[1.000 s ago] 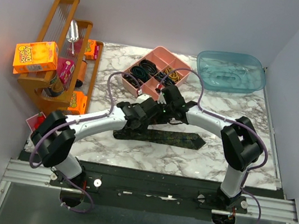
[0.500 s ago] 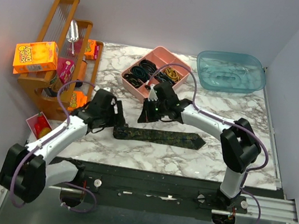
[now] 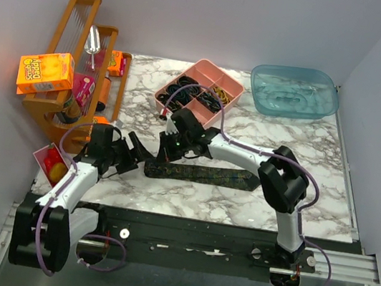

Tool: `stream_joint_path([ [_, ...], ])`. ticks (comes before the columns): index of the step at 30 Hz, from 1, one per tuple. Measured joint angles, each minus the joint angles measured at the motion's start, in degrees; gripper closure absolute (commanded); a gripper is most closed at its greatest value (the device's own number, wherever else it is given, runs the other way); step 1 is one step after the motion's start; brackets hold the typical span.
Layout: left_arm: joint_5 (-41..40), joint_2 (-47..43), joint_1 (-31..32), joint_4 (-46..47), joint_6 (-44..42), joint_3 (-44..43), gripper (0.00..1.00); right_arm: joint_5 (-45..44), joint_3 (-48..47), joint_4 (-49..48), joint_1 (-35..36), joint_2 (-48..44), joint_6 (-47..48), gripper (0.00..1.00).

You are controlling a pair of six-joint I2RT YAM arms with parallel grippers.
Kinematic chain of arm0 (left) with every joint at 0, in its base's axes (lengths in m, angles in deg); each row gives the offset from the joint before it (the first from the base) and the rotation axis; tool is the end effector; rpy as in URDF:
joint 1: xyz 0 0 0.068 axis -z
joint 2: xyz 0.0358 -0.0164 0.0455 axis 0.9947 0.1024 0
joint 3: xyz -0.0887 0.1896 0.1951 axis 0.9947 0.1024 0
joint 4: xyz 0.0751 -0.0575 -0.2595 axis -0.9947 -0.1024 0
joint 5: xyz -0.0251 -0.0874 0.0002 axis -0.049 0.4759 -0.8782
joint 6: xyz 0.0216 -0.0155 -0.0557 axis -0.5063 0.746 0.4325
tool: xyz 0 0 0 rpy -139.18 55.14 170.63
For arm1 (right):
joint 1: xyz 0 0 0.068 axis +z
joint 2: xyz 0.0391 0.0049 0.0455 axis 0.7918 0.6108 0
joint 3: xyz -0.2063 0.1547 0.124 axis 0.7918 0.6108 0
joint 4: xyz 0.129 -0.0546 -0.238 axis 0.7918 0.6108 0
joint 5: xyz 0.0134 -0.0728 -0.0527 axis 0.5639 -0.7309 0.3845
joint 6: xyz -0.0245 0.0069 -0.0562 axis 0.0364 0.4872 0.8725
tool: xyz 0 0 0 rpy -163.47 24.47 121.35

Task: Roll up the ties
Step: Roll the tie at the center of the board.

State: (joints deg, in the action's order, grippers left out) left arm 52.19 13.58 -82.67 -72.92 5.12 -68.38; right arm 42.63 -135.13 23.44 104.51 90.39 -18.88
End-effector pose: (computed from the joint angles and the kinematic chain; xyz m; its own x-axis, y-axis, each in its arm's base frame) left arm 0.2018 -0.0262 0.1690 -0.7604 -0.5857 -0.2807 -0.2488 0.6619 -0.7071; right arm 0.2802 0.3911 0.1940 -0.7778 -0.3711 -0.5073 -0.6242 0.5510 0.5538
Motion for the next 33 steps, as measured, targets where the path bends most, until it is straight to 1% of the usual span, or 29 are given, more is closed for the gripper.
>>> stream_joint_path([
  [5,2.2,0.0,0.0,2.1,0.3,0.0,0.11,0.0,-0.2,0.5,0.1,2.1,0.0,0.99],
  [11,2.6,0.1,-0.2,3.1,0.4,0.1,0.11,0.0,0.0,0.8,0.1,2.4,0.0,0.99],
  [19,2.5,0.4,-0.2,4.3,1.0,1.6,0.14,-0.3,5.2,-0.7,0.0,1.9,-0.2,0.99],
  [24,2.4,0.9,0.7,6.1,1.6,4.0,0.16,-0.4,6.2,-1.4,0.0,1.5,-0.5,0.99],
  [27,2.5,1.0,2.2,7.9,2.0,5.0,0.19,-0.5,6.2,-1.6,0.1,1.5,-0.5,0.99],
  [28,2.5,1.0,2.6,8.8,2.3,5.6,0.23,-0.5,6.2,-1.6,0.1,1.5,-0.5,0.99],
  [30,2.5,1.1,3.4,10.4,2.9,6.7,0.26,-0.6,6.3,-1.7,0.1,1.5,-0.5,0.99],
  [31,2.5,1.3,3.9,11.4,3.1,7.3,0.29,-0.6,6.3,-1.7,0.1,1.4,-0.5,0.99],
  [33,2.5,1.6,4.7,12.8,3.6,8.0,0.30,-0.8,6.4,-1.7,0.1,1.4,-0.5,0.99],
])
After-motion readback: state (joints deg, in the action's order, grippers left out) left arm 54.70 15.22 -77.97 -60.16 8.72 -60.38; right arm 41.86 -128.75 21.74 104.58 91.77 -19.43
